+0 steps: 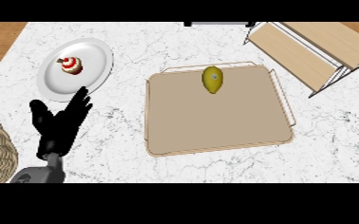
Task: Pick the tomato from the tray and place it in the tiered shelf
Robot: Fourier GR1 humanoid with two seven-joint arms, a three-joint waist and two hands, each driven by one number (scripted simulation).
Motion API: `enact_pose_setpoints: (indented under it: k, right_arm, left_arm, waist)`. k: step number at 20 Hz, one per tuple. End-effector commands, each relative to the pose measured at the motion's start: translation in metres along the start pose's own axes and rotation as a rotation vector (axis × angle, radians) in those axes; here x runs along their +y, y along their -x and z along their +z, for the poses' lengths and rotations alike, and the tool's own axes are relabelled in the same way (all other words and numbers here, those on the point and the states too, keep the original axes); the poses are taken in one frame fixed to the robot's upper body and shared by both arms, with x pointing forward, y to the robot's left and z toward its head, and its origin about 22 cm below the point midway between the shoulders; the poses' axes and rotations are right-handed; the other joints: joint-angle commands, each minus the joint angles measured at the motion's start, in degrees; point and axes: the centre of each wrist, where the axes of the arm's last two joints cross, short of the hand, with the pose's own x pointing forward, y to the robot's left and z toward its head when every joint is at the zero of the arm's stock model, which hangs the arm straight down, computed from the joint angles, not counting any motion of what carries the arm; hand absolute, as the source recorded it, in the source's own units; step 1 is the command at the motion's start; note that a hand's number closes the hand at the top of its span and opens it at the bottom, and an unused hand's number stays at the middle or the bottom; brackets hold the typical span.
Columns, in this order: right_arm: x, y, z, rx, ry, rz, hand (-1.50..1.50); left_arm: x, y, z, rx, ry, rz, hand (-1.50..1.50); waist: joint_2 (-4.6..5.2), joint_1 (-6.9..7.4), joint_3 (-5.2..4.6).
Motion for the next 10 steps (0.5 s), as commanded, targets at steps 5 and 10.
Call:
enact_pose_setpoints:
  k: [5,10]
  right_arm:
    - [0.033,0.034,-0.025,0.025,0.015,0.024,1.5]
    - [0.034,0.046,-0.039,0.005,0.046,0.012,1.5]
  left_arm:
    - [0.013,0.005,-0.001,0.085,0.0,-0.013,0.0]
    - [-0.005,0.013,0.004,0.089,0.024,-0.003,0.0]
  waist:
    - [0.46,0.18,-0.39]
    - [0.5,0.59,-0.38]
